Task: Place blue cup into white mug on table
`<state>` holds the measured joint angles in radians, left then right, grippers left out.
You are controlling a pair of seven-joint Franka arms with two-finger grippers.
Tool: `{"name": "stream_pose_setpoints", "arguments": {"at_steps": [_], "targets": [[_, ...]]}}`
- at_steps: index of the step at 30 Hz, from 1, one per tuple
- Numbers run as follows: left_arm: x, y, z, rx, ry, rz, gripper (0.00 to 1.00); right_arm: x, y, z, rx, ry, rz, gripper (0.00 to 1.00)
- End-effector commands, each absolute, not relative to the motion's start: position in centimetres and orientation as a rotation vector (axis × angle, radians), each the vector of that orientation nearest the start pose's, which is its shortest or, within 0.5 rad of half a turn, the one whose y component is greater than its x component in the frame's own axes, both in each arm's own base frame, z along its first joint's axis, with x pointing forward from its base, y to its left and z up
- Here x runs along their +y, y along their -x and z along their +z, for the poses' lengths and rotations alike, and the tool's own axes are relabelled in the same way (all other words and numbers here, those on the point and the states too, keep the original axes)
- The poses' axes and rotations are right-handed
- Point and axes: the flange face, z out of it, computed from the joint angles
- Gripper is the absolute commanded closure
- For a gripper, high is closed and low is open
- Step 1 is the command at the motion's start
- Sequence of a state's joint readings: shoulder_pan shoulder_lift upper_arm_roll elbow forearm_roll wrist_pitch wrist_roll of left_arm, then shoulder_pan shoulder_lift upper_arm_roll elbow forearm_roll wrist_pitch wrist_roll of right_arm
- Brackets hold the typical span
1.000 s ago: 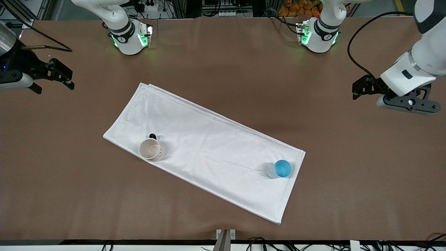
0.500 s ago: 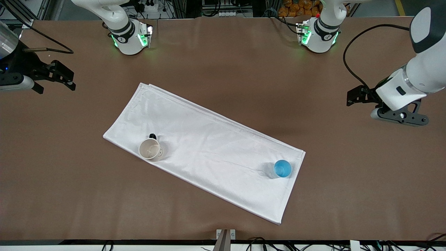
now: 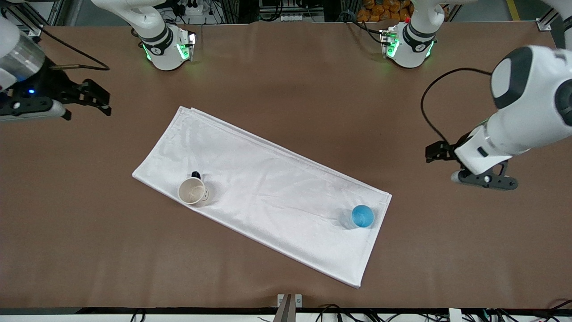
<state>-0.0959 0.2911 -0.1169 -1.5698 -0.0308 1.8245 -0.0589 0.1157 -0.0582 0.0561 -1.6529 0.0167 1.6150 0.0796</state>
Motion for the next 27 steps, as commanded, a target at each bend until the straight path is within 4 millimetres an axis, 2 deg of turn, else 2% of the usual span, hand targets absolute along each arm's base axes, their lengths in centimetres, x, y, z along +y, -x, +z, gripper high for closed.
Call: {"name": "stream_pose_setpoints", "arguments": {"at_steps": [1, 6, 14, 18, 21, 27], "targets": [[-16.7, -65.0, 43.5, 0.123, 3.181, 0.026, 0.0, 13.3, -52.3, 59.2, -0.146, 3.115, -0.003, 0.0], [-18.2, -66.1, 40.2, 0.047, 3.196, -0.009, 0.0, 15.8, -52.5, 54.9, -0.166, 3.117, 0.025, 0.0], [-19.2, -68.7, 35.7, -0.039, 3.22, -0.068, 0.0, 18.8, -54.4, 48.0, -0.2, 3.119, 0.11, 0.0], [-19.5, -69.5, 34.8, -0.073, 3.236, -0.118, 0.0, 21.3, -54.6, 44.3, -0.143, 3.13, 0.092, 0.0], [-19.9, -69.7, 34.2, -0.103, 3.245, -0.153, 0.0, 21.8, -55.1, 41.3, -0.146, 3.128, 0.095, 0.0], [-20.6, -70.4, 31.5, -0.135, 3.265, -0.214, 0.0, 22.0, -55.7, 35.9, -0.131, 3.119, 0.065, 0.0]]}}
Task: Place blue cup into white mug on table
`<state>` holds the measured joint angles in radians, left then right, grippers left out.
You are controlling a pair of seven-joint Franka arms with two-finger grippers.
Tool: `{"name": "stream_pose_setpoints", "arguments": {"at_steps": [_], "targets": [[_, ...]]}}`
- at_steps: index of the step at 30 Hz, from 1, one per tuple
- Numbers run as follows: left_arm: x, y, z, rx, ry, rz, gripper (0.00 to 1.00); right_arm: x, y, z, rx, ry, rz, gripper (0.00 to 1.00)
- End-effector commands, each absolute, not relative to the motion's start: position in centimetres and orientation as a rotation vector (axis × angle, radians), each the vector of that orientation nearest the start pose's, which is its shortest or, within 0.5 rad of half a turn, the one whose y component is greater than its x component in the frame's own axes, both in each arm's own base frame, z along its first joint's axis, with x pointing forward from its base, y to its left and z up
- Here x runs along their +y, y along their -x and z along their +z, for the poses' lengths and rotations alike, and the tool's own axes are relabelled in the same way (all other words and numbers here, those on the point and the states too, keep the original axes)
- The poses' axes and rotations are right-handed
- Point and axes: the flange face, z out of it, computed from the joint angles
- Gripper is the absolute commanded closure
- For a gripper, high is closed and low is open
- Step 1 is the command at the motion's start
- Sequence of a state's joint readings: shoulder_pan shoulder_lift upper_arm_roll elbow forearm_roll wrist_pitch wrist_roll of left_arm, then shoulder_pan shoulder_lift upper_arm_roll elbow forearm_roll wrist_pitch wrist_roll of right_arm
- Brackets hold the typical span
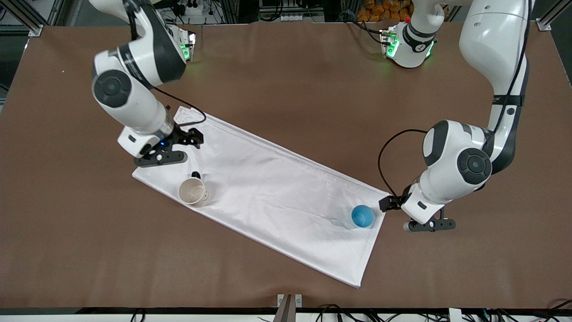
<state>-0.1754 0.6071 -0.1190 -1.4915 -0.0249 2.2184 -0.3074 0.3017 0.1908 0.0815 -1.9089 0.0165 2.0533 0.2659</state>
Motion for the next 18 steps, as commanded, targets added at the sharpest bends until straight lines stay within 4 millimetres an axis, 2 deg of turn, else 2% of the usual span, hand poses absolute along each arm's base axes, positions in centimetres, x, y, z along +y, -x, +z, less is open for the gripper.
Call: {"name": "stream_pose_setpoints", "arguments": {"at_steps": [1, 3, 7, 18], "targets": [[-21.2, -70.4, 31.1, -0.143, 3.272, -0.23, 0.0, 22.0, -55.7, 35.2, -0.128, 3.118, 0.058, 0.0], [-22.4, -70.4, 30.2, -0.162, 3.278, -0.257, 0.0, 21.9, -55.5, 33.5, -0.125, 3.117, 0.053, 0.0], [-22.8, -70.5, 28.8, -0.195, 3.283, -0.275, 0.0, 21.7, -55.7, 30.7, -0.121, 3.12, 0.047, 0.0], [-22.8, -70.3, 26.1, -0.177, 3.279, -0.237, 0.0, 20.5, -56.8, 26.2, -0.062, 3.176, 0.019, 0.01]]}}
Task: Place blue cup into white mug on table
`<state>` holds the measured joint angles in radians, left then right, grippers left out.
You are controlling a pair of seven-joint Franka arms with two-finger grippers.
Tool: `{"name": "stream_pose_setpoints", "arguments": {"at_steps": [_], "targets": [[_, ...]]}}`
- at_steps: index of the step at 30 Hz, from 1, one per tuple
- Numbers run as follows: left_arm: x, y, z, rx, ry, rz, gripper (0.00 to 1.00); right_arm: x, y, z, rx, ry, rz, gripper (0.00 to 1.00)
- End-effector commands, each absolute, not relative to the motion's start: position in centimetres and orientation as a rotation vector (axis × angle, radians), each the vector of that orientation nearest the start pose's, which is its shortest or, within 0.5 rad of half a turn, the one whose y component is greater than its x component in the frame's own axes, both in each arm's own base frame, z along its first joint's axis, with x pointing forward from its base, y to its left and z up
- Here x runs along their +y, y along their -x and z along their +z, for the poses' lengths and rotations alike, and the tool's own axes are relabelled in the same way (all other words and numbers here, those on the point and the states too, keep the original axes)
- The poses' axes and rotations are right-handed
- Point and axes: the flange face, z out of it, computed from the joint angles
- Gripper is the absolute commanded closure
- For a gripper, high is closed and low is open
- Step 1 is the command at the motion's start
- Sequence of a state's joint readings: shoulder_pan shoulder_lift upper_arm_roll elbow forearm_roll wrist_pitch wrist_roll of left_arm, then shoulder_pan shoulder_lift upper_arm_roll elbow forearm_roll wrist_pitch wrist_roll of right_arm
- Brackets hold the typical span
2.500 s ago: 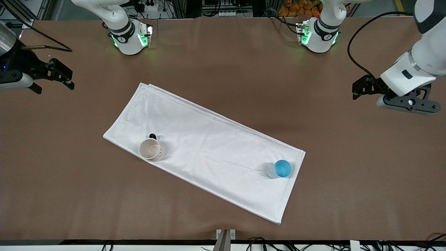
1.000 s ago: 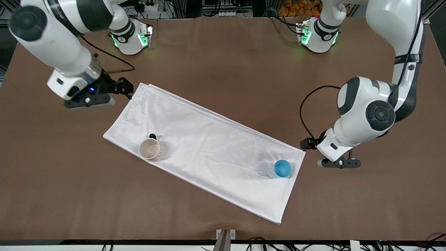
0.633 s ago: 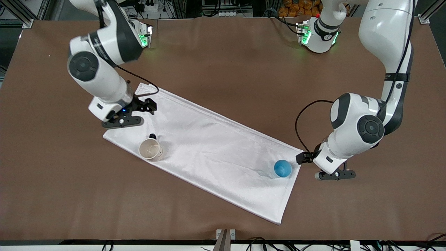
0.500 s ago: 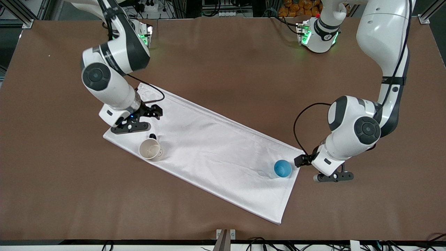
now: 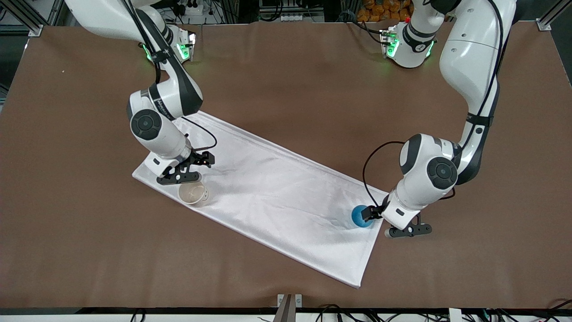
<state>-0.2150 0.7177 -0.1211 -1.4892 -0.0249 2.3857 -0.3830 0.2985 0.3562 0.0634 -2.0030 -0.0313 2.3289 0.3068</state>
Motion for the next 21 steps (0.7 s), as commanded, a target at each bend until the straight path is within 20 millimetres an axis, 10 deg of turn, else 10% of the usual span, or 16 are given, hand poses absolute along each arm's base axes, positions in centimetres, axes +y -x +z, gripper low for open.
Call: {"name": "stream_pose_setpoints", "arguments": {"at_steps": [1, 6, 13, 21], "targets": [[-22.8, -70.4, 25.9, -0.178, 3.28, -0.242, 0.0, 20.0, -57.1, 25.9, -0.05, 3.179, 0.01, 0.02], [-23.9, -69.9, 24.6, -0.159, 3.277, -0.224, 0.08, 19.5, -57.6, 24.6, -0.036, 3.177, -0.011, 0.14], [-24.5, -69.4, 23.0, -0.156, 3.273, -0.187, 0.98, 19.0, -58.1, 23.7, -0.007, 3.177, -0.016, 0.4], [-24.3, -69.8, 24.6, -0.213, 3.271, -0.222, 1.0, 19.5, -58.7, 24.6, 0.052, 3.175, -0.032, 0.93]]}}
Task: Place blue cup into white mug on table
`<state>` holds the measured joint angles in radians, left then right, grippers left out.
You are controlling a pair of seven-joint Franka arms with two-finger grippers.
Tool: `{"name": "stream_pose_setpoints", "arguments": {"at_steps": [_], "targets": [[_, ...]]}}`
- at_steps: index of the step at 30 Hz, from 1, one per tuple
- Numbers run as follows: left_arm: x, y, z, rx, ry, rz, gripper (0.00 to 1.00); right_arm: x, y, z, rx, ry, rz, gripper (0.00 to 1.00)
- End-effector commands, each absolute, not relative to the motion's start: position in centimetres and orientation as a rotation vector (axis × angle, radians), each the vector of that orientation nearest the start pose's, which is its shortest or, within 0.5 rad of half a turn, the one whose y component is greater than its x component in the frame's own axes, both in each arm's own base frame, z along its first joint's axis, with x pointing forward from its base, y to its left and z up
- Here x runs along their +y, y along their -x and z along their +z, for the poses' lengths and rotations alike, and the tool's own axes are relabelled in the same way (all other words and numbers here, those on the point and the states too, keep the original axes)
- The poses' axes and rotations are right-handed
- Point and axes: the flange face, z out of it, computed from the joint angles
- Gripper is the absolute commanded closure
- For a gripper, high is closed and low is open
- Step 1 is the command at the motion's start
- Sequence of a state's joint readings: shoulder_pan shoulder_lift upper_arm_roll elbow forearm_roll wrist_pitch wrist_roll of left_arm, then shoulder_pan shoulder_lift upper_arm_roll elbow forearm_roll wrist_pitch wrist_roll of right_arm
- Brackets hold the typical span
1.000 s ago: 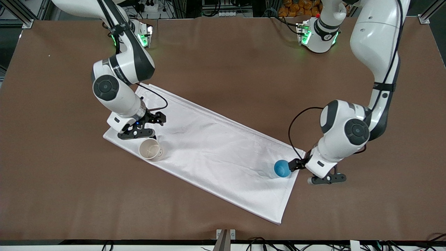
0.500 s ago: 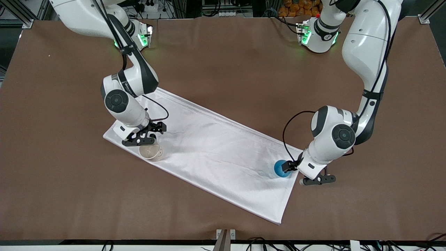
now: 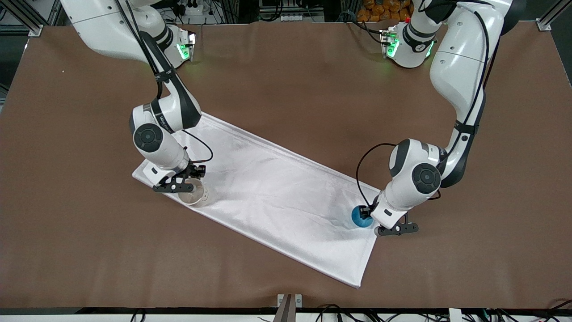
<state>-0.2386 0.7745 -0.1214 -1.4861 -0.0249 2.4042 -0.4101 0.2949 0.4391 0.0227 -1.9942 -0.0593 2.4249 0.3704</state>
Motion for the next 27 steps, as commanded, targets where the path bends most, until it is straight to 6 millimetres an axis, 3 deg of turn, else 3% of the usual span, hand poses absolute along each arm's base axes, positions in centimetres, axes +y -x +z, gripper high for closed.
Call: {"name": "stream_pose_setpoints", "arguments": {"at_steps": [1, 6, 12, 16, 19, 27], "targets": [[-24.3, -69.8, 25.3, -0.214, 3.274, -0.234, 1.0, 19.7, -58.7, 24.9, 0.045, 3.175, -0.039, 0.98], [-23.3, -70.0, 27.5, -0.229, 3.27, -0.254, 1.0, 22.1, -58.3, 27.2, 0.076, 3.163, -0.083, 1.0], [-22.5, -69.6, 30.3, -0.22, 3.247, -0.193, 1.0, 26.4, -58.5, 31.3, 0.086, 3.184, -0.032, 1.0], [-22.0, -68.6, 31.8, -0.187, 3.235, -0.147, 1.0, 30.7, -57.9, 33.5, 0.148, 3.18, -0.04, 1.0], [-20.5, -67.8, 32.7, -0.145, 3.219, -0.09, 1.0, 33.7, -56.9, 34.4, 0.189, 3.157, -0.067, 1.0], [-16.4, -64.6, 35.0, -0.018, 3.192, -0.051, 1.0, 44.9, -51.0, 36.4, 0.235, 3.092, -0.113, 1.0]]}}
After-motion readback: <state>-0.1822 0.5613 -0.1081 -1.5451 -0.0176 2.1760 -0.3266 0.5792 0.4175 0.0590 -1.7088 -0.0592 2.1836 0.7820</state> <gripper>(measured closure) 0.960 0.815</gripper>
